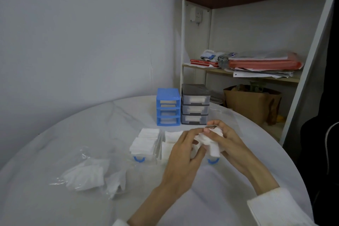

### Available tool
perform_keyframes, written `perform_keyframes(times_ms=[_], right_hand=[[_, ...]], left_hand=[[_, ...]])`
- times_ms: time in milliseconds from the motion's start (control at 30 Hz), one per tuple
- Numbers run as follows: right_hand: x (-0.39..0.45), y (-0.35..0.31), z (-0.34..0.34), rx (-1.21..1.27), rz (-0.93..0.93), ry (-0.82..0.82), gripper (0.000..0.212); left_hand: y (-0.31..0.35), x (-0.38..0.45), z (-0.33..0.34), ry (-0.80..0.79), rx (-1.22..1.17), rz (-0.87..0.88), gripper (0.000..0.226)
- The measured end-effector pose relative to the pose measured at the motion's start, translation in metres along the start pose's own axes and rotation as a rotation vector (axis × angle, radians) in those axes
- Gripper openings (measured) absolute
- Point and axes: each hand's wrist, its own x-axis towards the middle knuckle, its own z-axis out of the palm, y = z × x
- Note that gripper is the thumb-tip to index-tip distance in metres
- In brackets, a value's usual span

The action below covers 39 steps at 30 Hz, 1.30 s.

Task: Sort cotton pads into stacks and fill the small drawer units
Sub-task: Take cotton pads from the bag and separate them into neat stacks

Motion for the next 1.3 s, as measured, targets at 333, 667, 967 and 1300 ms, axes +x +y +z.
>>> perform_keyframes(times_ms=[333, 667, 967, 1300], right_hand=[[-0.001, 0.004, 0.002, -0.092, -0.005, -0.093, 0.043], [0.000, 0.005, 0.005, -0.243, -0.052, 0.008, 0.029], [0.002, 0.007, 0.009, -0.279, -0.071, 0.036, 0.018], [0.004, 0.003, 0.004, -0.318, -0.129, 0.252, 0.011]], left_hand=[[0.003, 0.008, -0.016, 0.158, -0.107, -0.119, 0.029], [0.002, 0.008, -0.014, 0.112, -0.076, -0.110, 0.016], [0.002, 0.010, -0.019, 0.156, -0.240, -0.216, 0.014], [-0.001, 0.018, -0.026, 0.135, -0.497, -0.411, 0.016]])
